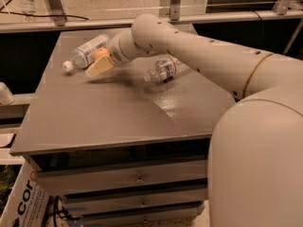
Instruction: Move orange near blue plastic bottle
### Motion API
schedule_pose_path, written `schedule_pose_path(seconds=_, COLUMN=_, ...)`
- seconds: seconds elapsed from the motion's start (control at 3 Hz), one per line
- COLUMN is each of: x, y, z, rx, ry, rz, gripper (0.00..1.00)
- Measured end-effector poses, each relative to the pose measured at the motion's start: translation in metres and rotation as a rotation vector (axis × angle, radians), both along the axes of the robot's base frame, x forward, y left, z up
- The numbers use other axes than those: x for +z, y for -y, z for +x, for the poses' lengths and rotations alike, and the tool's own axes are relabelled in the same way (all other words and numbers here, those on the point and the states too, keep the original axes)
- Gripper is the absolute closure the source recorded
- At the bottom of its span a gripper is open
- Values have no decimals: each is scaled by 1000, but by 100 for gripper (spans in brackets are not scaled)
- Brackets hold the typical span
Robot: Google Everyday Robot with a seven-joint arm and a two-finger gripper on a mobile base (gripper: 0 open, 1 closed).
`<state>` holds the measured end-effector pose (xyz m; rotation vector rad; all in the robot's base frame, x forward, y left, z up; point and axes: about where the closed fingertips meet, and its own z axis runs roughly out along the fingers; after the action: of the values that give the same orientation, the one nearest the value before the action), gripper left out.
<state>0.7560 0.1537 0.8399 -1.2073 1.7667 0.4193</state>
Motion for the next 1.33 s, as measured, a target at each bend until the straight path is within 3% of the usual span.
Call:
schedule_pose_path(seconds=0.67, x=6, y=31, z=-4, rx=68, ry=-76, rz=108, gripper=0)
schedule_pose_path(seconds=1.33, x=45, y=60, z=-22, rx=147, ry=-40, rz=140, gripper=0)
